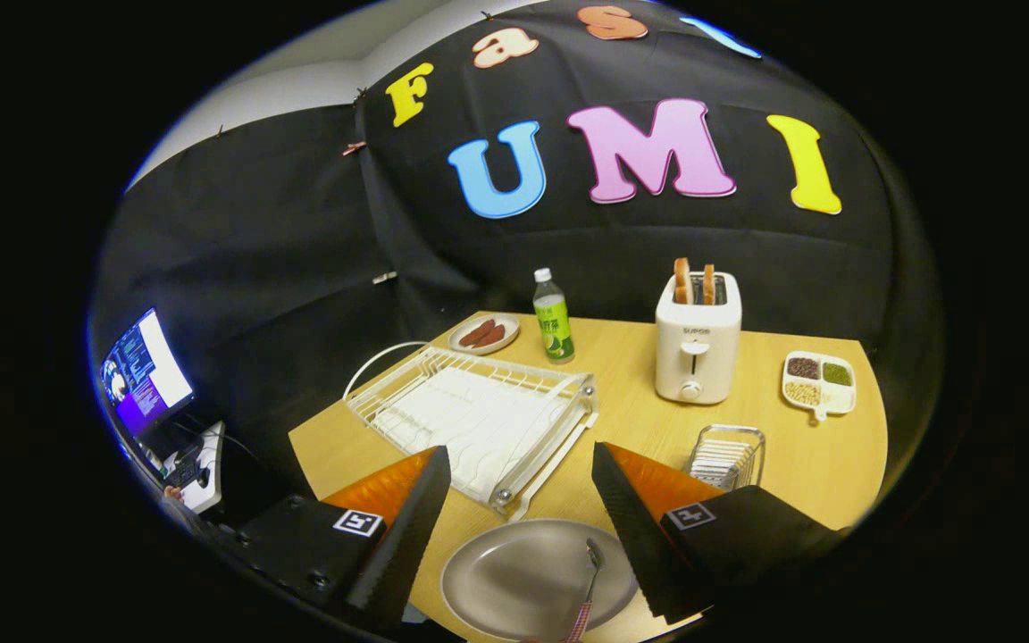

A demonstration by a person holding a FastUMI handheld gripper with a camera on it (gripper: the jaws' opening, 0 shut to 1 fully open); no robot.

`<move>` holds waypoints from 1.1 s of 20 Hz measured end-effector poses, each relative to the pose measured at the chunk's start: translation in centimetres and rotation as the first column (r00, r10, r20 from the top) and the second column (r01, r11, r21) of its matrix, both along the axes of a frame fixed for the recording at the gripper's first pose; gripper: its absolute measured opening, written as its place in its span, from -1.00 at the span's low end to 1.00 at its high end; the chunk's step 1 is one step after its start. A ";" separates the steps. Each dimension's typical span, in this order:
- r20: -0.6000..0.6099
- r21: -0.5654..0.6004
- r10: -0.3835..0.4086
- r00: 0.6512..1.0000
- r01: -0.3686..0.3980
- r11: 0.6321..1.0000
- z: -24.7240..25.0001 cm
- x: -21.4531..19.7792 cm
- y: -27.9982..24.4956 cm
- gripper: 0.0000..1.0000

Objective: Take the plate from the dish rack, then take the spoon from the basket and place it into the plate.

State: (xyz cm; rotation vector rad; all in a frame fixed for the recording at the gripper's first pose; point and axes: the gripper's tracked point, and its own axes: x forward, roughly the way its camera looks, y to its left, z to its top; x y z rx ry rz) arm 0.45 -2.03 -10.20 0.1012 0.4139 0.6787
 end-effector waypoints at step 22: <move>0.341 0.078 -0.526 0.779 0.534 0.842 16.8 -9.1 -0.2 0.96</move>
